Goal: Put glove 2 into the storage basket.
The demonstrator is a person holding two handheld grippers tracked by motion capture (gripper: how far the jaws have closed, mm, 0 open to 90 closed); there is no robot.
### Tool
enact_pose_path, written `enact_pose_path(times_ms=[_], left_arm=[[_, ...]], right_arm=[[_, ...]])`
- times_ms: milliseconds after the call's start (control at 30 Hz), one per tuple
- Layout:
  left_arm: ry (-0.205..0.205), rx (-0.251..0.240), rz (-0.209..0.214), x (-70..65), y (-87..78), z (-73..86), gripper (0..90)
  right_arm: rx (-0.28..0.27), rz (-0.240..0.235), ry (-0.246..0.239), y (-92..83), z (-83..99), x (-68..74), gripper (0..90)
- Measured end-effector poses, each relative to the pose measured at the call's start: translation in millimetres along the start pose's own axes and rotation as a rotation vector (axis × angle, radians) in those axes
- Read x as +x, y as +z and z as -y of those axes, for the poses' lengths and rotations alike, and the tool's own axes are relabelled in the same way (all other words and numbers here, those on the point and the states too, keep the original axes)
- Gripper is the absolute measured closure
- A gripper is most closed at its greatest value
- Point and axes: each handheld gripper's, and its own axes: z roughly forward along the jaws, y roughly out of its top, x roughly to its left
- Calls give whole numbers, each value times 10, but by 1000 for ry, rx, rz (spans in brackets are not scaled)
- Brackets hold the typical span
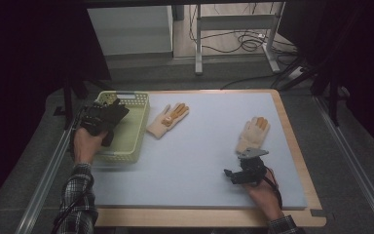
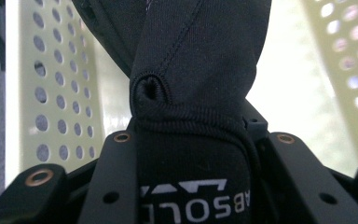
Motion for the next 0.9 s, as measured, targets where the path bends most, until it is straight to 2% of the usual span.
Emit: enact_pose_path(times_ms=[233, 367, 500, 600, 700, 833, 900], left_arm=[[-11, 55, -41, 35, 148, -78, 591], [7, 92, -76, 25, 227, -121, 557], [30, 119, -149, 18, 275, -129, 402], [25, 122, -142, 17, 261, -123, 296], [3, 121, -113, 28, 223, -100, 204], [-20, 109, -95, 60, 178, -61, 112], [-32, 94, -67, 81, 147, -47, 76]], right_arm=[[0, 0, 0, 0, 0, -1, 145], [0, 0, 0, 0, 0, 0, 145], [0, 0, 0, 0, 0, 0, 145], [-1, 0, 0, 0, 0, 0, 145], [-1, 1, -2, 0, 1, 2, 145], [-1, 2, -4, -1, 1, 3, 145], [-2, 2, -4, -1, 1, 3, 145]])
